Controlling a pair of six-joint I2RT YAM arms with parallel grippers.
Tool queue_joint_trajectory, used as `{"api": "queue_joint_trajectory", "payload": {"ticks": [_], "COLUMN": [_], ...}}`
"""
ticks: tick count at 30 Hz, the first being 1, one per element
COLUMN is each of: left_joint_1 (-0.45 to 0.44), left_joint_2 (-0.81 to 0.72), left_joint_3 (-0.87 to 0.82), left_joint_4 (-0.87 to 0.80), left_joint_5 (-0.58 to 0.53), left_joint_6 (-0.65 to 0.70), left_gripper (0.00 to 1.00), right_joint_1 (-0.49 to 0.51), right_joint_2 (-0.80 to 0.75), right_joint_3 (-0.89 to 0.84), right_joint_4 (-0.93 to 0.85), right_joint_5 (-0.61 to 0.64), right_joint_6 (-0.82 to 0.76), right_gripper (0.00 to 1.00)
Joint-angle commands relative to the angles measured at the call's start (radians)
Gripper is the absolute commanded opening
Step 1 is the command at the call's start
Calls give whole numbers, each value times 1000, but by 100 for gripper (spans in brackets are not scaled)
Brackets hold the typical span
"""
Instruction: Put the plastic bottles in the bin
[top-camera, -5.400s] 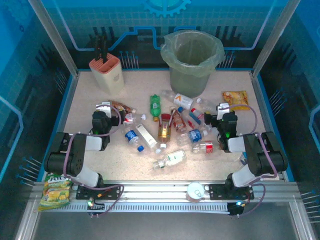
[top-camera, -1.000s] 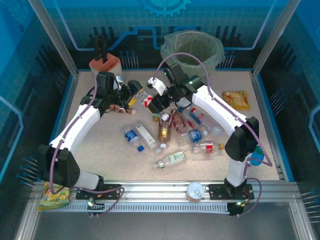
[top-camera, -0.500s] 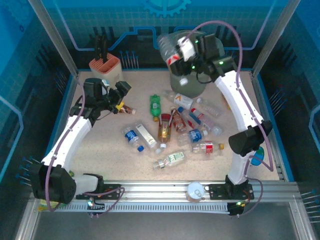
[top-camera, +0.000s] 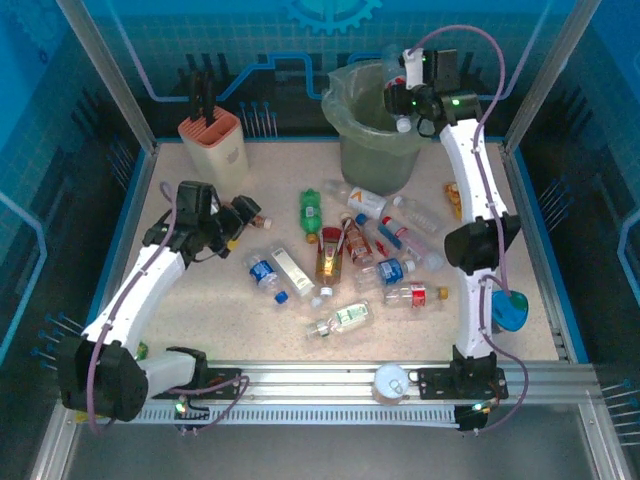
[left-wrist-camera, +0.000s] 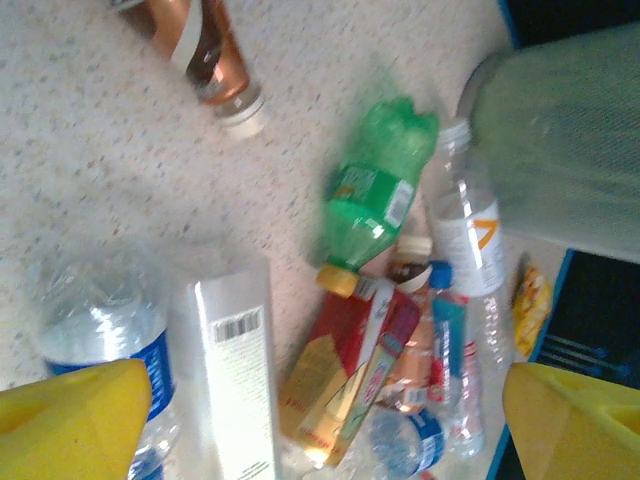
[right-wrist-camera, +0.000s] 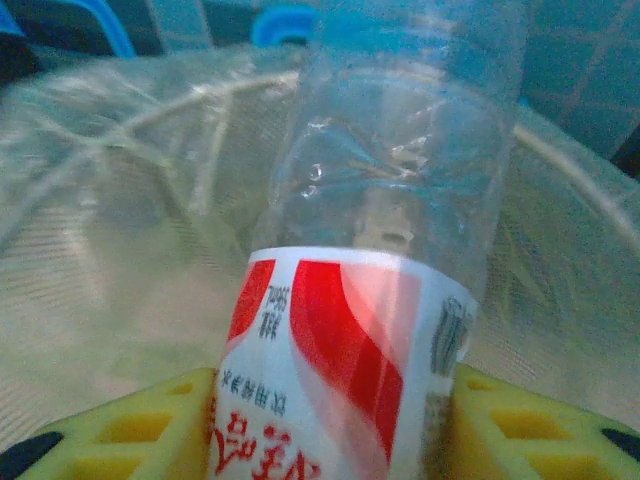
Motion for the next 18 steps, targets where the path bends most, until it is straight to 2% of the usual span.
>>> {"api": "queue_joint_trajectory", "payload": {"ticks": [1,5,8,12,18], "left_joint_1": [-23,-33,-34,-55,-116], "left_joint_2": [-28,-56,-74,-75,-76], "left_joint_3": [-46,-87,-116,-150,-232], "left_joint_4": [-83,-127,-144,-131,-49], "left_joint_5": [-30,-36,-27,10,39], "left_joint_6": [31,37,41,23,-60], "left_gripper": [92,92,92,92,92], "right_joint_1": [-10,-12,-11,-10,-10], "right_joint_2": [37,78,96,114,103], "right_joint_3": [9,1,-18,-23,-2], "right_joint_4": [42,48,62,78,81], "right_joint_5": [15,3,4,9,-11], "right_joint_6": [11,7,9,12,14], "right_gripper": [43,43,47,60,89]}}
